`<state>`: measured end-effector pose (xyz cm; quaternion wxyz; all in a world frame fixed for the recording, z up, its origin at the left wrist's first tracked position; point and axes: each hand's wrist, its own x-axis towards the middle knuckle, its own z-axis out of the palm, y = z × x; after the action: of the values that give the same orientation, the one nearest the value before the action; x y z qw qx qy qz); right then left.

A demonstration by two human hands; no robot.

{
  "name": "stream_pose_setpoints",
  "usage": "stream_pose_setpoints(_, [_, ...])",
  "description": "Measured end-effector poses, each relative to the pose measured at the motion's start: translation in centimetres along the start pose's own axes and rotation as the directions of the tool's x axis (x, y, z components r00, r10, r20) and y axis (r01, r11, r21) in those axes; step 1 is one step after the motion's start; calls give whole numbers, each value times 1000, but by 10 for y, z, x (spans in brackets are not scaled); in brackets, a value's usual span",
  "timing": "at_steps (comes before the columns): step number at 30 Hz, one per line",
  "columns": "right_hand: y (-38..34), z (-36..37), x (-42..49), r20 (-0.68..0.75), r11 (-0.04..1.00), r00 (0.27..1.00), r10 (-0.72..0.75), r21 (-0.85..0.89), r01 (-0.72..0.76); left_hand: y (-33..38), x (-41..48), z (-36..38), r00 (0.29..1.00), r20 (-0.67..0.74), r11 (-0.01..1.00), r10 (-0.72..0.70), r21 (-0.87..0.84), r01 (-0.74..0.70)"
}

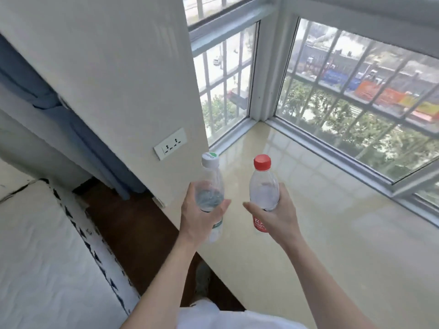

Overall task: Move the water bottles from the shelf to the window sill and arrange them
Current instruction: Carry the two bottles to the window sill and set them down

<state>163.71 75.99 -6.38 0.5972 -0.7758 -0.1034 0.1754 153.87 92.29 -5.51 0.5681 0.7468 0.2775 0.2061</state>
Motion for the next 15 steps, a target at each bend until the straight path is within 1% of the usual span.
stream_pose_setpoints(5, [0, 8, 35, -195, 994, 977, 91, 70, -78, -7, 75, 5, 979, 204, 1000, -21, -12, 25])
stream_pose_setpoints(9, [9, 22, 56, -344, 984, 925, 162, 129, -125, -17, 129, 13, 932, 361, 1000, 29, -10, -27])
stream_pose_setpoints(12, [25, 31, 67, -403, 975, 891, 209, 158, -157, -30, 156, 28, 892, 450, 999, 34, 11, -44])
stream_pose_setpoints(15, [42, 36, 85, -444, 964, 858, 259, 177, -199, -48, 176, 46, 853, 521, 1000, -30, 22, 22])
